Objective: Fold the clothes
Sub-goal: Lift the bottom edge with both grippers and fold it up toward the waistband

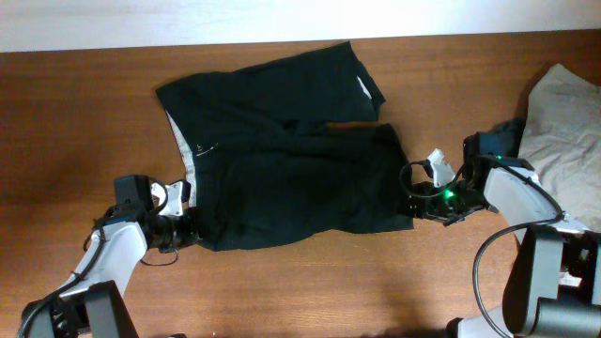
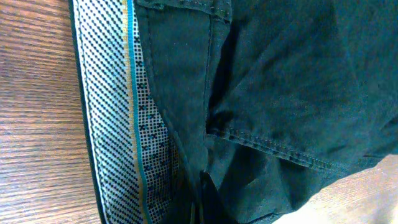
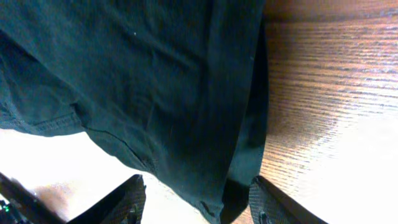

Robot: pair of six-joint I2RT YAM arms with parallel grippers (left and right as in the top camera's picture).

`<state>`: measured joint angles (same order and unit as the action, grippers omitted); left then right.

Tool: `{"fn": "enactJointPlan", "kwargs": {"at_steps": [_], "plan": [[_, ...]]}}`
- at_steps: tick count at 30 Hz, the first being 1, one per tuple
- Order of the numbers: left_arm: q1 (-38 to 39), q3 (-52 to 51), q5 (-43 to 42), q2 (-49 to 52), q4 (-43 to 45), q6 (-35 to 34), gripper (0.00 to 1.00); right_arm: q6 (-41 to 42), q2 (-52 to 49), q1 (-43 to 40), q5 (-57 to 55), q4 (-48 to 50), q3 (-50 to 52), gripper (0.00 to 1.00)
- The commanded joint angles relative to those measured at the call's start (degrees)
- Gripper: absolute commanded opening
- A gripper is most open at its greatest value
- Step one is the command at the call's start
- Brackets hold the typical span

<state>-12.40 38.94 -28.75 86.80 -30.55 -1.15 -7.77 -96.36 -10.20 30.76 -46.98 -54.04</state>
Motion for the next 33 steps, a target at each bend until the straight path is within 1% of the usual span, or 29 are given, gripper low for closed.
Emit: {"fn": "enactJointPlan", "kwargs": {"at_steps": [1, 6, 7, 8, 10, 12, 14, 17, 20, 22, 24, 28, 31, 33], "plan": [[-0.13, -0.20, -1.64, 0.24, 0.81, 0.28, 0.01, -0.76, 0.98, 1.95, 0.94, 2.05, 2.51, 0.59], [-0.13, -0.20, -1.99, 0.24, 1.18, 0.28, 0.00, -0.33, -0.44, 3.06, 1.14, 3.82, 3.78, 0.58], [-0.13, -0.20, -1.99, 0.24, 1.18, 0.28, 0.01, -0.31, -0.46, 3.06, 1.29, 3.91, 3.78, 0.52], [-0.13, -0.20, -1.99, 0.24, 1.18, 0.28, 0.01, -0.31, -0.46, 3.06, 1.92, 4.00, 3.78, 0.35], [-0.13, -0.20, -2.03, 0.22, 1.03, 0.28, 0.00, 1.31, -0.44, 3.06, 2.25, 4.13, 3.72, 0.04], [-0.15, 0.22, -2.34, -0.07, -0.11, 0.28, 0.00, 2.25, -0.44, 3.06, 2.89, 3.32, 3.02, 0.04], [-0.15, 2.14, -2.08, -0.70, -3.23, 0.28, 0.01, 2.23, -0.15, 3.06, 5.11, 0.63, 1.14, 0.04], [-0.15, 7.04, -0.76, -2.47, -10.58, 0.26, 0.00, 2.23, 1.29, 3.06, 7.10, -4.44, -2.91, 0.04], [-0.13, 13.20, 1.97, -5.51, -19.34, 0.24, 0.01, 2.25, 5.03, 3.06, 7.15, -10.97, -7.37, 0.04], [-0.15, 17.18, 5.99, -8.20, -25.27, -1.68, 0.00, 2.29, 8.87, 3.06, 7.17, -14.67, -9.44, 0.04], [-0.13, 19.85, 9.60, -10.80, -29.57, -3.58, 0.00, 4.22, 12.74, 3.06, 6.69, -16.92, -10.64, 0.04], [-0.15, 21.07, 10.78, -18.49, -34.58, -5.81, 0.01, 9.60, 23.32, 3.06, 4.35, -19.96, -11.04, 0.04], [-0.15, 21.11, 11.30, -22.60, -37.73, -6.23, 0.00, 11.04, 28.48, 3.06, 4.04, -22.08, -11.19, 0.04], [-0.15, 21.24, 12.33, -24.74, -40.13, -7.93, 0.00, 11.50, 31.36, 3.06, 3.93, -23.45, -11.26, 0.04]]}}
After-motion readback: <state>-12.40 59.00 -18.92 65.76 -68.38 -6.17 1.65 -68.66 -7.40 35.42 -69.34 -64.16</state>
